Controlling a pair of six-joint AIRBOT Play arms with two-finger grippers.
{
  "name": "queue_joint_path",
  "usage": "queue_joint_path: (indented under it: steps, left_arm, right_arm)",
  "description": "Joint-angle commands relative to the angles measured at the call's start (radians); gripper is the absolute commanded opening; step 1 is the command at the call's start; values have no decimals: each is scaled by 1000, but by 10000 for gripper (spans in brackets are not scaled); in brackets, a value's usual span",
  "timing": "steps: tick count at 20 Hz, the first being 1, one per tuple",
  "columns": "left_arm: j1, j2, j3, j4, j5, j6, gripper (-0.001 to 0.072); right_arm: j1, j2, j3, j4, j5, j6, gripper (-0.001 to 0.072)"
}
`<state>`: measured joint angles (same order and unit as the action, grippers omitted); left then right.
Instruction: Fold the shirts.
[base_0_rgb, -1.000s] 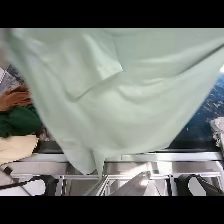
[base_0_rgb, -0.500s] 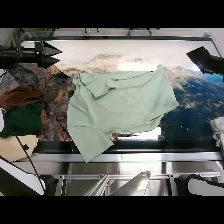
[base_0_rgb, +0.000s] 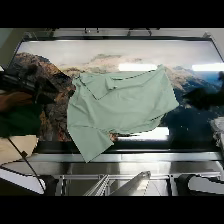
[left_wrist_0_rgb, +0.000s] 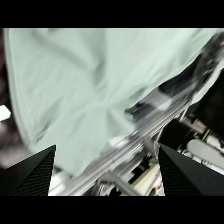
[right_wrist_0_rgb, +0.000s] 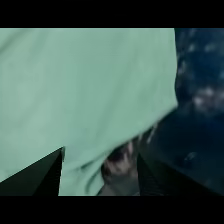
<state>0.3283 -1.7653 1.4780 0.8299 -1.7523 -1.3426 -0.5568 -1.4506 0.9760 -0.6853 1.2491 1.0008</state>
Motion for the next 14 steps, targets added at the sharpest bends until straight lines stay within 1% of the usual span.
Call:
queue_joint_path:
  steps: [1, 4, 5, 6, 10, 11, 12, 13, 14]
  left_arm:
    - [-38, 131, -332, 220, 65, 18, 706]
    - [-37, 156, -475, 228, 143, 18, 706]
    - [-39, 156, -506, 203, 183, 18, 690]
    - [-47, 151, -525, 174, 223, 26, 690]
    - [-126, 56, -506, 73, 299, 63, 689]
    - [-150, 24, -481, 62, 298, 68, 617]
    - [-171, -2, -452, 51, 298, 82, 494]
    - [-190, -26, -419, 41, 297, 83, 419]
    - [-207, -45, -387, 26, 291, 83, 419]
  right_arm:
    - [-13, -1, -212, -8, 74, 5, 501]
    - [27, -2, -332, -8, -21, -11, 501]
    - [54, -3, -346, -7, -50, -11, 501]
    - [87, -8, -350, -2, -79, -10, 501]
    - [229, -32, -350, 125, -209, -11, 501]
    - [260, -38, -348, 153, -235, -11, 499]
    - [287, -42, -345, 173, -259, -11, 431]
    - [305, -44, -345, 180, -271, -10, 295]
    - [317, -45, -345, 185, -273, -10, 215]
